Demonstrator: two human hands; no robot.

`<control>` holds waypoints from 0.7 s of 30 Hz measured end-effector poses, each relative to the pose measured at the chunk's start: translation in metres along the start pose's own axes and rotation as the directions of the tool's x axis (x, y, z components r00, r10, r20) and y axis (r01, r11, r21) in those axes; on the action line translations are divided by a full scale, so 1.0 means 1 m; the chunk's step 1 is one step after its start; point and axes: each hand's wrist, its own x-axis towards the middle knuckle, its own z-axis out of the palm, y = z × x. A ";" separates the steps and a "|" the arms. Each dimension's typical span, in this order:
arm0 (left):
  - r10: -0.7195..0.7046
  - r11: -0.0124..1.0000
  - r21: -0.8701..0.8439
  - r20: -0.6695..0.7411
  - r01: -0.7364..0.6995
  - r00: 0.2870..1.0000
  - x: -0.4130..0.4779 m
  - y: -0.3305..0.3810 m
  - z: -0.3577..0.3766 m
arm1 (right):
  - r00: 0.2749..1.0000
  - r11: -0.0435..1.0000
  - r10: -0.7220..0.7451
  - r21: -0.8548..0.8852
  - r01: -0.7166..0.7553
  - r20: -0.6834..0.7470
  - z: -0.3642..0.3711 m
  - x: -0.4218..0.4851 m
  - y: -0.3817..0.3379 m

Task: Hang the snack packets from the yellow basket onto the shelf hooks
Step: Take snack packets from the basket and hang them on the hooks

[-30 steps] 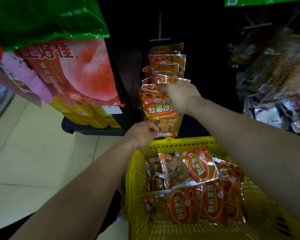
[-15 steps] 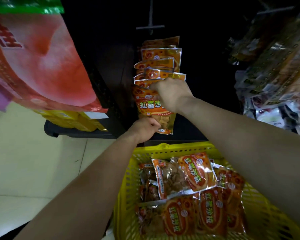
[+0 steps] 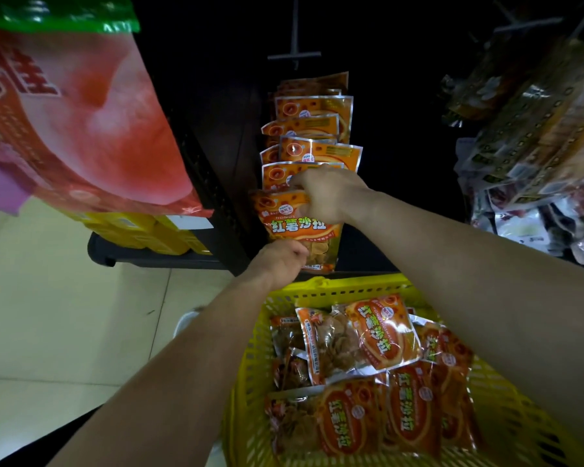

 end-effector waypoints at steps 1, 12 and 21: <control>-0.005 1.000 -0.003 0.005 0.005 1.000 0.000 0.001 0.001 | 1.000 1.000 0.003 -0.012 -0.003 -0.010 0.000 -0.001 0.001; 0.001 0.996 -0.091 0.003 -0.001 1.000 -0.047 0.018 -0.012 | 0.970 0.977 0.197 0.104 -0.183 -0.141 -0.011 -0.071 0.015; 0.030 0.999 0.026 -0.036 -0.029 0.999 -0.112 0.011 0.014 | 0.918 0.912 0.351 0.287 -0.292 -0.184 0.013 -0.187 0.040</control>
